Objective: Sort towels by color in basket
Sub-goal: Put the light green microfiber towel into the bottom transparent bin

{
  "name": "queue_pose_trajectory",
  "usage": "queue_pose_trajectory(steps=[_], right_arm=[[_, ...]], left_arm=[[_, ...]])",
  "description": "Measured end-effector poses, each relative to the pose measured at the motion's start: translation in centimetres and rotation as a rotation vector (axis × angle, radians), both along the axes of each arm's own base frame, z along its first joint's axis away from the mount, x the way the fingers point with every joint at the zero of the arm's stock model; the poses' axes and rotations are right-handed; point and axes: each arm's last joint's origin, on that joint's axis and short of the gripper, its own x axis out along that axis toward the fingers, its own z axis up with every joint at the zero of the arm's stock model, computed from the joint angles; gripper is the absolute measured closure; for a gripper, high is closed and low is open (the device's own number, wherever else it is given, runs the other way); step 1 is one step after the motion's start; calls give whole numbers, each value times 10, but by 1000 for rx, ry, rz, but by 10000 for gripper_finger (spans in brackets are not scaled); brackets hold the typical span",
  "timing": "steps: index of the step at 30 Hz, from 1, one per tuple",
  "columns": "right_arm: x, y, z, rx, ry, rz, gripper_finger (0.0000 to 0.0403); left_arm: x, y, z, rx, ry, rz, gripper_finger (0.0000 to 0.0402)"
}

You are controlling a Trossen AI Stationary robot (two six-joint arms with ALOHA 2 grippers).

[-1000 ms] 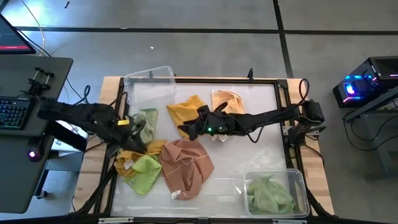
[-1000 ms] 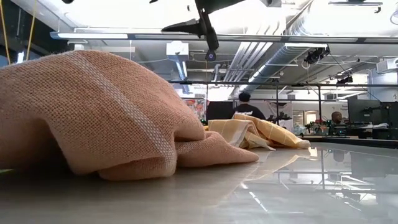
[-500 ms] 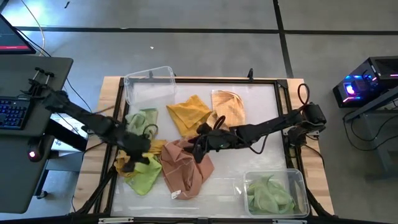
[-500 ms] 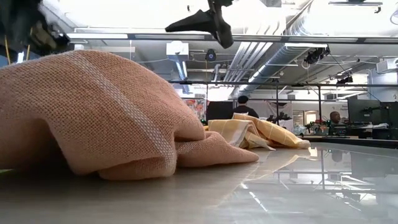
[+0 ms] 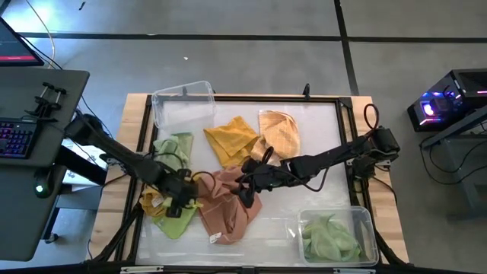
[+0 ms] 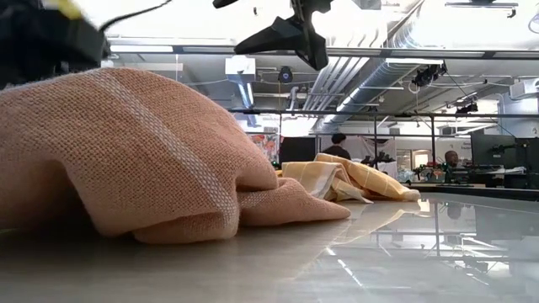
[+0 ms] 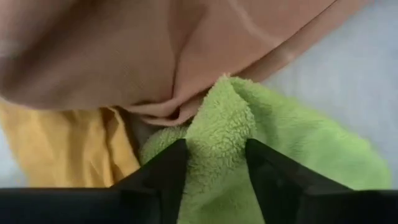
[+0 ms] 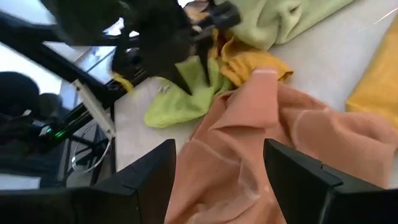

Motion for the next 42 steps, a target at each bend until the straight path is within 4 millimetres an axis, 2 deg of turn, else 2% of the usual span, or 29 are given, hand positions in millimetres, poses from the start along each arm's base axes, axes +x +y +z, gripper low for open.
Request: queue_pose_trajectory(steps=[2, 4, 6, 9, 11, 13, 17, 21, 25, 27, 29, 34, 42], right_arm=[[-1, 2, 0, -1, 5, 7, 167], [-1, 4, -1, -8, 7, 17, 167], [-2, 5, -1, -10, 7, 21, 167], [-2, 6, -1, -2, 7, 19, 167], [-4, 5, 4, 32, -1, 2, 167], [-8, 4, 15, 60, -35, -16, 167], [-21, -1, 44, 77, -130, -58, 167], [-31, -4, 71, 50, -249, -8, 167], [-33, 4, 93, -36, -441, 111, 167], [-34, 9, 101, -127, -534, 126, 167], [-36, 12, 107, -229, -597, 69, 167], [-36, 13, 118, -450, -656, -20, 167], [-2, 14, 148, -725, -677, -81, 167]], left_arm=[[3, -3, -9, 14, 45, -7, 229], [8, -7, -13, 21, 64, -31, 238], [13, -12, -13, 21, 67, -57, 269], [20, -17, -3, 21, 72, -61, 352], [23, -19, 14, 46, 94, -38, 387], [24, -19, 39, 121, 73, 2, 388], [20, -19, 107, 257, -67, 37, 398], [11, -13, 177, 276, -330, 107, 398], [0, -4, 227, 288, -633, 136, 400], [-4, 1, 242, 296, -747, 136, 400], [-7, 5, 256, 308, -853, 144, 401], [-5, 11, 279, 349, -1045, 144, 401], [17, 11, 302, 343, -1276, 54, 401]])
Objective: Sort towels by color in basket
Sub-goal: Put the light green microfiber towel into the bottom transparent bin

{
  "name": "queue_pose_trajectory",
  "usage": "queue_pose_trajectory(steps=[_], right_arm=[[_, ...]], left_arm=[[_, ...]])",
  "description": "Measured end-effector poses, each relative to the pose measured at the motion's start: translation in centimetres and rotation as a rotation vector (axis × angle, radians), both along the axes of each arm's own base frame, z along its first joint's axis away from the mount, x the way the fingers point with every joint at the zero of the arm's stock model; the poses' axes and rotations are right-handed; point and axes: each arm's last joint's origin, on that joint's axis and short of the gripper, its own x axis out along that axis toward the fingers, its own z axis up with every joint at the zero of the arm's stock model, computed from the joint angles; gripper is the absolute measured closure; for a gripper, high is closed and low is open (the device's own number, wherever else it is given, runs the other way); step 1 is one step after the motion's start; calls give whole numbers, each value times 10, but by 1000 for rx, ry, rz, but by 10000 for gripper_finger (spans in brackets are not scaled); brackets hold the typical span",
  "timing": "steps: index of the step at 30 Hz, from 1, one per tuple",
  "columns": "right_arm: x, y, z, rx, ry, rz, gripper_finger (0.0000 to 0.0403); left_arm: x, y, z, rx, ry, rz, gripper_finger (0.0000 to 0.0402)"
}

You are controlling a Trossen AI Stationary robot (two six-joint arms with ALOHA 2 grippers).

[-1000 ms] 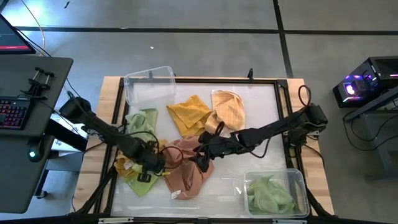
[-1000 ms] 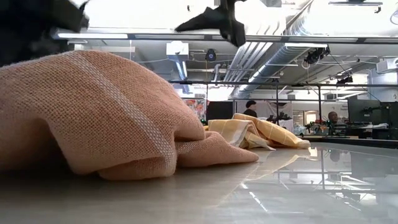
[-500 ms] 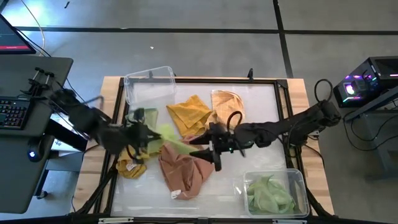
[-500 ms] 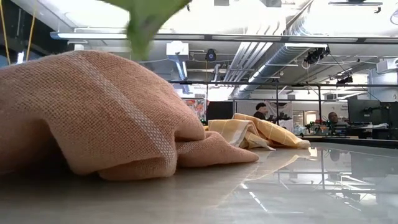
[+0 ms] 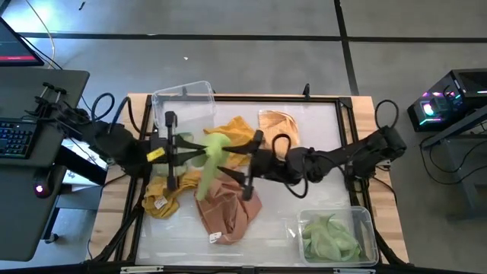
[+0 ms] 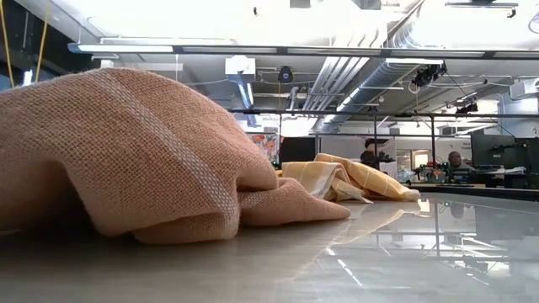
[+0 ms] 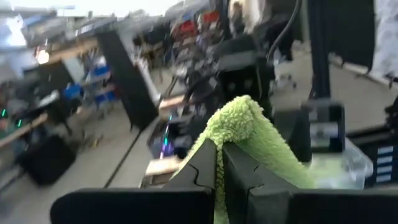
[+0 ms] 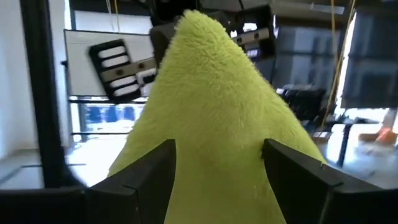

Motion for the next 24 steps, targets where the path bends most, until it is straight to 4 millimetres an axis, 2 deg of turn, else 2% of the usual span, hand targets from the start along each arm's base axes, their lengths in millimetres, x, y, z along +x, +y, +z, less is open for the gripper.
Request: queue_pose_trajectory(steps=[5, 8, 12, 15, 18, 21, 24], right_arm=[[14, -2, 19, -21, 5, -208, 167], [16, -1, 28, -37, 46, -199, 176], [17, -2, 33, 6, 89, -56, 232], [19, -7, 31, 94, 102, -33, 302], [19, -8, 28, 146, 119, -31, 377], [14, -2, 26, 174, 163, -44, 387], [-10, 5, 34, 256, 227, -61, 384]], left_arm=[[10, -1, 7, -6, -90, -94, 401], [11, -1, 10, -17, -121, -139, 401], [10, -1, 12, -26, -146, -142, 399], [10, -1, 13, -15, -150, -141, 383], [11, -1, 10, 34, -116, -126, 349], [7, 1, 6, 71, -66, -61, 310], [-3, 4, 7, 74, -41, 13, 278]])
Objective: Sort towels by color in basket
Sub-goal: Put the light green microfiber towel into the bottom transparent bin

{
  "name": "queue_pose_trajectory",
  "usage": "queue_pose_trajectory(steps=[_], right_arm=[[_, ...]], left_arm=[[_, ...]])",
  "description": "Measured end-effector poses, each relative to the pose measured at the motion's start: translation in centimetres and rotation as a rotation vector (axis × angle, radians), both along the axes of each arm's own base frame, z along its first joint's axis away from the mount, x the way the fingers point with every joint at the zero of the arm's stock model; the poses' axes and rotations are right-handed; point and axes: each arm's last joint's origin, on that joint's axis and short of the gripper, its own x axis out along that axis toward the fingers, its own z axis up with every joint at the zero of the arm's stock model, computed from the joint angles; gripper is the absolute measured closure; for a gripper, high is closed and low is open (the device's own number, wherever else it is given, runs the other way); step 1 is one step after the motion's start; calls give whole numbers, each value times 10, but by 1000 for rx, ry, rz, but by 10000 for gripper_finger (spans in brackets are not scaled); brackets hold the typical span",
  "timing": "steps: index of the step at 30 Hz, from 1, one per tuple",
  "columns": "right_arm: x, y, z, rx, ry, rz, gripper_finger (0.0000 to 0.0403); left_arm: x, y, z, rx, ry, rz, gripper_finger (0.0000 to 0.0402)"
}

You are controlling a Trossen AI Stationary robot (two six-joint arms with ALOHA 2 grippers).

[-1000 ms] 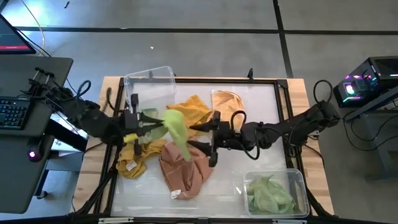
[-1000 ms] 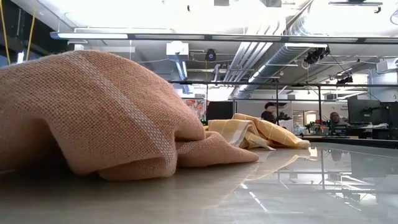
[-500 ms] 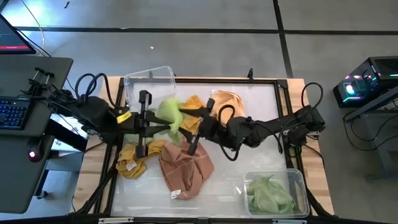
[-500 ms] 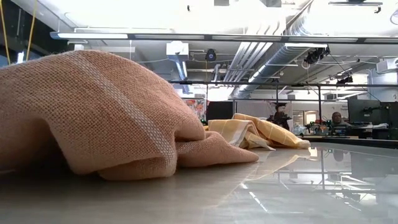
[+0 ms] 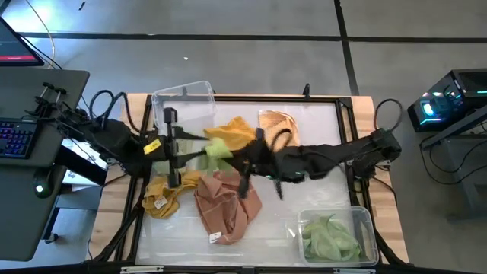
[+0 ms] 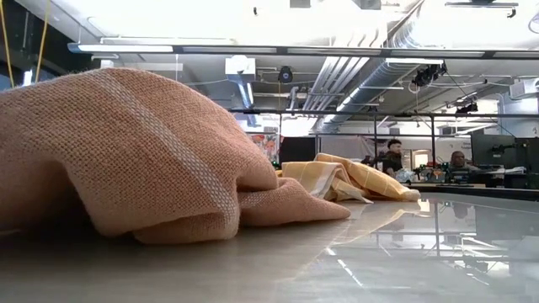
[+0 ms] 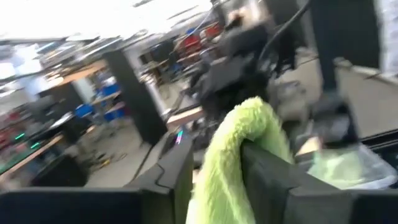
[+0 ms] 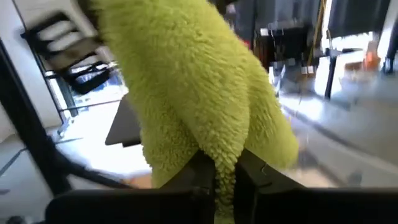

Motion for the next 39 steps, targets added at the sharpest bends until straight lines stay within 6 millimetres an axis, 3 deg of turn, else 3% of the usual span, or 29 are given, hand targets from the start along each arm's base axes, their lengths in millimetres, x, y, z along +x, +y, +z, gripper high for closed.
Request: queue_pose_trajectory(steps=[4, 8, 12, 17, 20, 24, 29, 34, 39], right_arm=[[-51, 14, 24, 175, 166, 108, 396], [-100, 38, 32, 447, 470, 255, 394], [-147, 60, 25, 623, 803, 294, 398], [-186, 86, -3, 594, 1090, 198, 395], [-195, 101, -32, 508, 1186, 153, 394], [-193, 119, -81, 481, 1273, 118, 386], [-183, 128, -131, 581, 1393, 140, 333], [-181, 125, -132, 701, 1533, 182, 262], [-190, 127, -109, 708, 1402, 209, 240]], left_arm=[[-10, 1, -1, -3, 28, 47, 257], [-14, 1, -4, -50, 60, 41, 255], [-13, 0, -10, -109, 95, 47, 256], [-7, -3, -15, -118, 127, 53, 256], [-4, -4, -18, -112, 137, 54, 257], [-1, -6, -20, -106, 146, 54, 257], [-1, -6, -20, -107, 146, 54, 257], [-1, -6, -20, -107, 146, 55, 257], [-1, -6, -20, -158, 137, 57, 257]])
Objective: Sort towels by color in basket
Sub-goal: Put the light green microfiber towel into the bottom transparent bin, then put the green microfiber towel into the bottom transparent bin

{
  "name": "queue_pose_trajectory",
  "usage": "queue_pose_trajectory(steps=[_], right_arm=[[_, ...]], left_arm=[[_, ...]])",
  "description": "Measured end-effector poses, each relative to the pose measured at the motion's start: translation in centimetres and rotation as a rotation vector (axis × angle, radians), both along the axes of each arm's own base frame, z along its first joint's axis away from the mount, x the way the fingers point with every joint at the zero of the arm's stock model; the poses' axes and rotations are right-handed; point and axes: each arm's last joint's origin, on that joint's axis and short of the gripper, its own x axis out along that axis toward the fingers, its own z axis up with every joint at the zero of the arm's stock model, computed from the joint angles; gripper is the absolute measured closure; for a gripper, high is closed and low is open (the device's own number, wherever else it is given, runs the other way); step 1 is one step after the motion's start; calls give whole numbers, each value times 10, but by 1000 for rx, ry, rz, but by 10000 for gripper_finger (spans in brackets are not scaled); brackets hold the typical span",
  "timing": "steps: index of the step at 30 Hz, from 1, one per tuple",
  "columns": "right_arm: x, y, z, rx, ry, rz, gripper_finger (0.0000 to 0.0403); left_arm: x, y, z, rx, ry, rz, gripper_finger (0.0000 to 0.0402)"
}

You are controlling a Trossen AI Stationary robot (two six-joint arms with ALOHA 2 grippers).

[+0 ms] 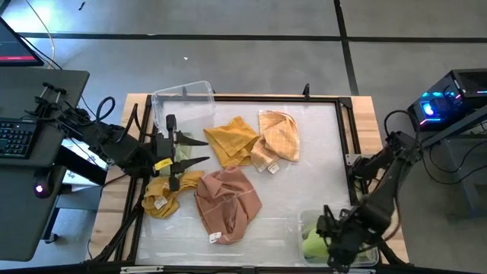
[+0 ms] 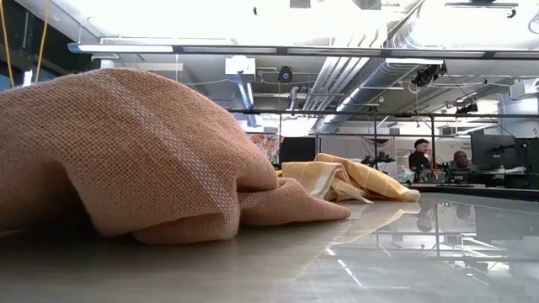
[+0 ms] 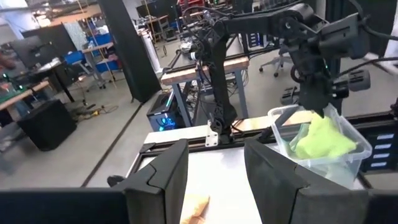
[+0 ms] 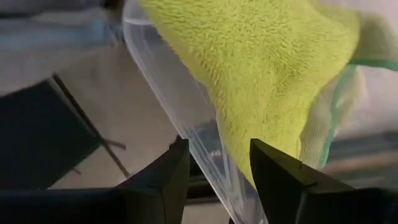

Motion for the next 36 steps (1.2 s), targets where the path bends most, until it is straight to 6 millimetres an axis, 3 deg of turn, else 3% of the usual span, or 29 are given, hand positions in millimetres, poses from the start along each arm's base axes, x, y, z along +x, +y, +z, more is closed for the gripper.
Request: queue_pose_trajectory(steps=[4, 8, 13, 17, 21, 26, 32, 36], right_arm=[[-3, 2, -11, -73, -84, -101, 248], [4, 9, -46, -53, -160, -165, 287], [-5, -6, -104, -152, -31, -360, 358], [-12, -14, -124, -186, 42, -436, 395], [-16, -16, -109, -141, 60, -417, 377], [-26, -21, -67, 4, -4, -401, 291], [-40, -33, -4, 201, -153, -397, 226], [-37, -47, 25, 163, -452, -418, 221]], left_arm=[[0, 0, 0, -19, -5, 2, 257], [0, 0, 1, -32, -14, 4, 257], [0, 0, 3, -36, -29, 5, 257], [0, 0, 3, -2, -24, 19, 257], [-2, 1, 3, -37, -32, 55, 257], [-6, 1, -8, -96, 44, 91, 257], [-31, 34, -45, -440, 374, 443, 257], [-45, 51, -78, -590, 587, 726, 257]])
